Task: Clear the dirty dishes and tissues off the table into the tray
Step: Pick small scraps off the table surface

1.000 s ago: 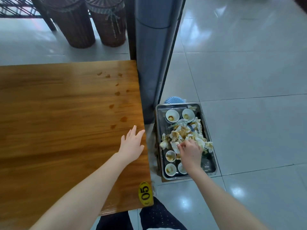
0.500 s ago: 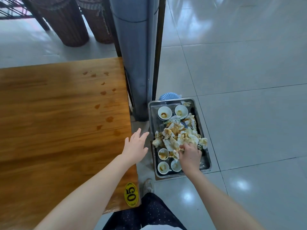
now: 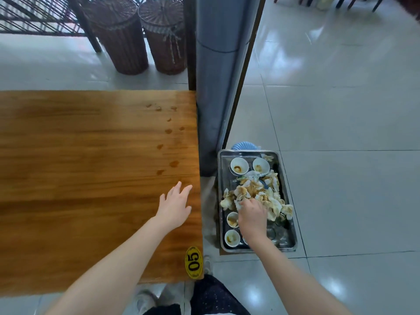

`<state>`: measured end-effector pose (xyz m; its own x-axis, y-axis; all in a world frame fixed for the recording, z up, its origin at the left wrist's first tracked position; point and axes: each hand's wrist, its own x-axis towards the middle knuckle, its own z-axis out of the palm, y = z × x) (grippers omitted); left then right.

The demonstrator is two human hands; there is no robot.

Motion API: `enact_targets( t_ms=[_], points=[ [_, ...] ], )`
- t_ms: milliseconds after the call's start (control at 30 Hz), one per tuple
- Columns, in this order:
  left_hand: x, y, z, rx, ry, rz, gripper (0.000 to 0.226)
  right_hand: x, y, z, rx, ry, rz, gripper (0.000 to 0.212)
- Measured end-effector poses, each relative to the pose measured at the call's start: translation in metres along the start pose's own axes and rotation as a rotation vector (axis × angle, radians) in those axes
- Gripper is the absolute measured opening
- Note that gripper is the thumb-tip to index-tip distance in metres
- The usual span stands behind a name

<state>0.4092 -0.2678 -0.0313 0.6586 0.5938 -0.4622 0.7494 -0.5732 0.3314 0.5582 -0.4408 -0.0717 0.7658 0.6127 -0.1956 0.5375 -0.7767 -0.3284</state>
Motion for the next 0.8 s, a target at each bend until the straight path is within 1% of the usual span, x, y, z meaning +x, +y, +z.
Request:
enact_targets(
  t_ms=[167, 267, 333, 533, 700, 800],
  points=[
    [-0.031, -0.047, -0.011, -0.03, 0.047, -0.045, 0.064, -0.014, -0.051, 0.006, -0.005, -0.021, -0.104, 0.024],
    [-0.054, -0.083, -0.016, -0.042, 0.067, -0.063, 0.064, -0.03, -0.091, 0.011, 0.021, 0.025, -0.186, 0.022],
    [-0.074, -0.11, -0.02, -0.053, 0.085, -0.083, 0.064, -0.043, -0.121, 0.016, 0.027, 0.054, -0.219, 0.026],
    [-0.14, -0.208, -0.033, -0.069, 0.168, -0.201, 0.065, -0.091, -0.217, 0.045, -0.007, 0.068, -0.378, 0.036],
    [-0.191, -0.294, -0.048, -0.083, 0.215, -0.303, 0.066, -0.135, -0.3, 0.078, -0.028, 0.069, -0.481, 0.037],
    [-0.219, -0.343, -0.055, -0.112, 0.252, -0.367, 0.066, -0.157, -0.346, 0.096, -0.071, 0.036, -0.568, 0.04]
  ],
)
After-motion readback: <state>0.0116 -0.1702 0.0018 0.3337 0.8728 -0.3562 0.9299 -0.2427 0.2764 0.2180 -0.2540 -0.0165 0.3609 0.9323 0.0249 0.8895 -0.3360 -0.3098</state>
